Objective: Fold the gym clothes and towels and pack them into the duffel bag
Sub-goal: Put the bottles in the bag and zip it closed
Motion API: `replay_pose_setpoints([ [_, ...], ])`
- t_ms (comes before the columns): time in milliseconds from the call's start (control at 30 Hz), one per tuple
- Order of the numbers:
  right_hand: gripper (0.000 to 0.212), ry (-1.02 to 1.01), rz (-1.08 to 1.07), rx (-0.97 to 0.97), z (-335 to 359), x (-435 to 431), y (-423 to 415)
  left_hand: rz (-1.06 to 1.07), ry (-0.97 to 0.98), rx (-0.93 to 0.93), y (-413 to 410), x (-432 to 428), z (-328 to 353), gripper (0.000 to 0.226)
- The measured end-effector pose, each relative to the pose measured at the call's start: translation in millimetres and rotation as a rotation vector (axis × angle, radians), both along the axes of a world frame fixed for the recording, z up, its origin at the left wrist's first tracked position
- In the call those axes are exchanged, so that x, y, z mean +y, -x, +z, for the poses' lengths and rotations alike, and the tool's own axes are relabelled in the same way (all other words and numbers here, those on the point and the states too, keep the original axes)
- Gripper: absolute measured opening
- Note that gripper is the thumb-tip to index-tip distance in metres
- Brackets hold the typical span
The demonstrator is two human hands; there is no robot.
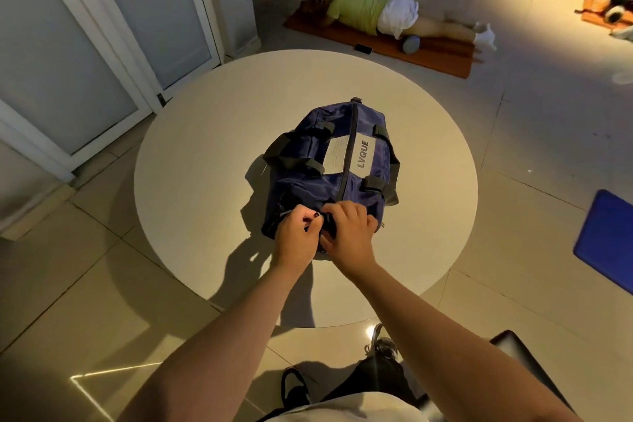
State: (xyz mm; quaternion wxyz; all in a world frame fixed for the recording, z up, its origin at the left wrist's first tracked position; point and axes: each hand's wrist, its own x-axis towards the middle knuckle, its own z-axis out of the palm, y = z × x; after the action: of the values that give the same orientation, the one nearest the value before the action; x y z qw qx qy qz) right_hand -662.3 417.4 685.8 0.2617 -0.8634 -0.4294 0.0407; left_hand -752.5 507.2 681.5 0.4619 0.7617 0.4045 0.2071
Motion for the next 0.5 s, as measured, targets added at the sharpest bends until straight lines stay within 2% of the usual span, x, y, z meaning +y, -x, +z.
replay_pose_setpoints([
  [67,0.042,0.143,-0.042,0.013,-5,7,1,-0.052,-0.005,0.001,2,-1,1,0.01],
  [167,0.028,0.176,-0.105,0.027,-2,18,-1,-0.079,-0.068,-0.02,3,-3,4,0.009],
  [233,0.021,0.177,-0.126,0.026,3,22,0,-0.005,-0.086,-0.03,3,1,3,0.01],
  [367,0.015,0.168,-0.178,0.026,4,14,-1,0.278,0.014,-0.034,14,26,-2,0.009],
  [500,0.026,0.16,-0.138,-0.062,4,11,-1,0.276,0.104,0.006,27,31,-6,0.008],
])
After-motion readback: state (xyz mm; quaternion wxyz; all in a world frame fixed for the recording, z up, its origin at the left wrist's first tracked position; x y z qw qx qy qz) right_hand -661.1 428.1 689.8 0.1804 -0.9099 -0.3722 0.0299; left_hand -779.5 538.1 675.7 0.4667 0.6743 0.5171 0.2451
